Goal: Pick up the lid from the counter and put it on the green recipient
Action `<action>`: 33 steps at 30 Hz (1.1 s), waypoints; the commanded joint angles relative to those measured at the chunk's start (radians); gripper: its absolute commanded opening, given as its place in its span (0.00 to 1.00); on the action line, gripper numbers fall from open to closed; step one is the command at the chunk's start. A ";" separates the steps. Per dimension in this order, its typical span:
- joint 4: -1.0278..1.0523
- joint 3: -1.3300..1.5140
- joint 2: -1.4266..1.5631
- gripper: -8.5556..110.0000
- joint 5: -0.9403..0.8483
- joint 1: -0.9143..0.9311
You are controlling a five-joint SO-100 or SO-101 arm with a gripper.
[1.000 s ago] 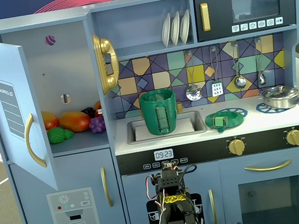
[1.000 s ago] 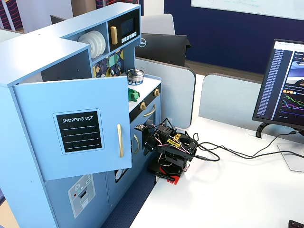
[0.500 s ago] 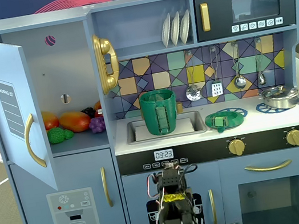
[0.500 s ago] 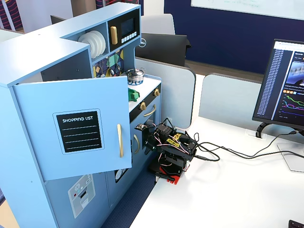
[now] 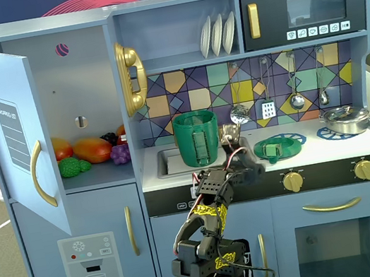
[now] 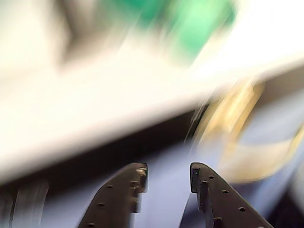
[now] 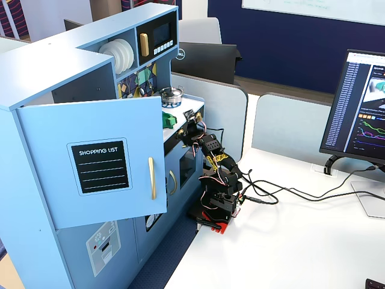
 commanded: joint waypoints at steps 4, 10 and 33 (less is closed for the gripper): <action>-0.345 -0.014 -0.051 0.32 0.060 0.057; -0.689 0.083 -0.170 0.40 0.069 0.092; -0.744 -0.167 -0.531 0.43 0.084 0.091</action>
